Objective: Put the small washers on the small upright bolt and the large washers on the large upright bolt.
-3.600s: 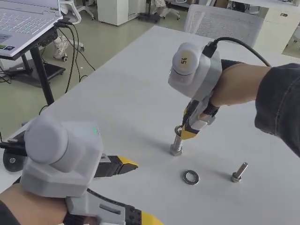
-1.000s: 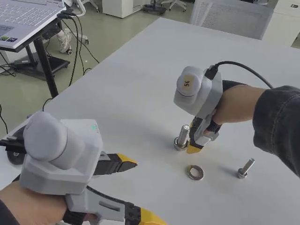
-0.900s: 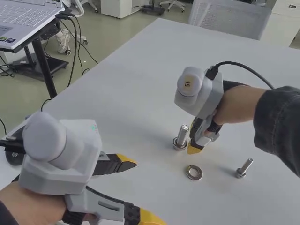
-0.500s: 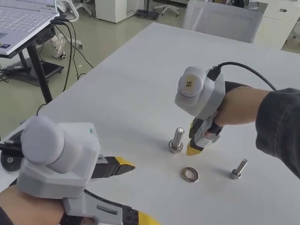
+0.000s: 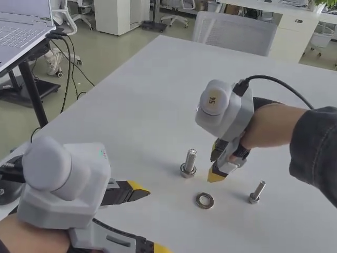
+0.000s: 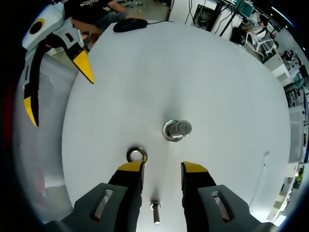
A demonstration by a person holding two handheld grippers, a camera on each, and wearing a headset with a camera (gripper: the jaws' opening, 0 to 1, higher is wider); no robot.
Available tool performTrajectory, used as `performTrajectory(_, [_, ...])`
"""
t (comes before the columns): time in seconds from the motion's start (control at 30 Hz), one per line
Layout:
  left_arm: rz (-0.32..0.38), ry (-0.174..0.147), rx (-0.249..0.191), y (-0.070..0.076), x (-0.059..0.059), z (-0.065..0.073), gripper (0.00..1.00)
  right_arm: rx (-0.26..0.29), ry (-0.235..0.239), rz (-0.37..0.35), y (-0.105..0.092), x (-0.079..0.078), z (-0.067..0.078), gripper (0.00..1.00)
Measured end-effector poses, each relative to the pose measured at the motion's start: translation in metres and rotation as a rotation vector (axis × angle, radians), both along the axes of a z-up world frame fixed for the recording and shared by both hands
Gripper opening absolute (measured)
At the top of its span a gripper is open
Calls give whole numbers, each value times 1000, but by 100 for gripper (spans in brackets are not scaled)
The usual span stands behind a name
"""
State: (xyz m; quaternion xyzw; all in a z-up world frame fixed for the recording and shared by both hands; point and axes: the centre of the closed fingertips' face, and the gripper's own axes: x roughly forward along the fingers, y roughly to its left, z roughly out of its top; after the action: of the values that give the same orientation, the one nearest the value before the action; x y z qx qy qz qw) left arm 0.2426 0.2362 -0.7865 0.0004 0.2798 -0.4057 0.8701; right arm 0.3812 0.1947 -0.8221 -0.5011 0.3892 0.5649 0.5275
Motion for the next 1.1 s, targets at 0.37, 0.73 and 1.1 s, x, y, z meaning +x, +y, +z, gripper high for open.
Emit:
performTrajectory(0.37, [-16,-18,8,-3,0,3,75,4,14,-19,-10,-14,-5,32])
performTrajectory(0.73, [-19,-39,7,0,-6,7,75,-12,32,-17,-8,-32,-21,34])
performTrajectory(1.1, [-11,-37,4,3,-8,4,75,-21,66,-15,-2,-41,-41,35])
